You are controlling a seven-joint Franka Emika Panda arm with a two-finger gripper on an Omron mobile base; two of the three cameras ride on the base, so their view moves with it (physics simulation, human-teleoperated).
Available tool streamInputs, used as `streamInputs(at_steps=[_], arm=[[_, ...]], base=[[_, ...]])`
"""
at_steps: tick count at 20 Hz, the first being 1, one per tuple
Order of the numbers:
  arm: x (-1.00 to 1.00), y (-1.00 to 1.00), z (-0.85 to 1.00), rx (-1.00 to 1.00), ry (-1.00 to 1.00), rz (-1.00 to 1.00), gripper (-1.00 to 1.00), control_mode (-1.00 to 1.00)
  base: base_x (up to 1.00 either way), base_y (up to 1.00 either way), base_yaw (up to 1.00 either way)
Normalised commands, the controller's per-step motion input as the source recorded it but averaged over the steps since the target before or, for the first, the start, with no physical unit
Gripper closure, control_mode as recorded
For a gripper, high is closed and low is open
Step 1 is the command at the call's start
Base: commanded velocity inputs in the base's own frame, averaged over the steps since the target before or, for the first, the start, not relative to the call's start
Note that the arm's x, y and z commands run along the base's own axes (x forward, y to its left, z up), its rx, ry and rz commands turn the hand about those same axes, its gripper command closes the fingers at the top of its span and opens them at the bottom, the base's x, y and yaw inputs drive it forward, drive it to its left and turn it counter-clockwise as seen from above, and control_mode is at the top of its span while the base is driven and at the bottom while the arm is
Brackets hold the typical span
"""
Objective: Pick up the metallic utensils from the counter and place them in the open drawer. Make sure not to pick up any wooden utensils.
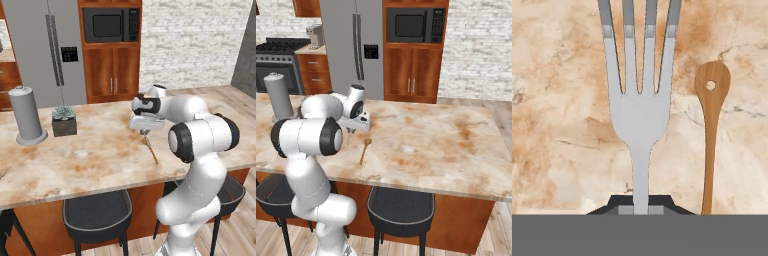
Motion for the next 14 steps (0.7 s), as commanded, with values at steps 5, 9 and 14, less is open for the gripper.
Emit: streamInputs(at_steps=[5, 9, 14], arm=[[-0.54, 0.00, 0.22, -0.03, -0.17, 0.01, 1.00, -1.00], [-0.78, 0.00, 0.16, -0.06, -0.15, 0.03, 1.00, -1.00], [-0.76, -0.03, 0.15, -0.09, -0.17, 0.02, 1.00, -1.00]], base=[[0.00, 0.00, 0.00], [0.00, 0.00, 0.00], [0.00, 0.00, 0.00]])
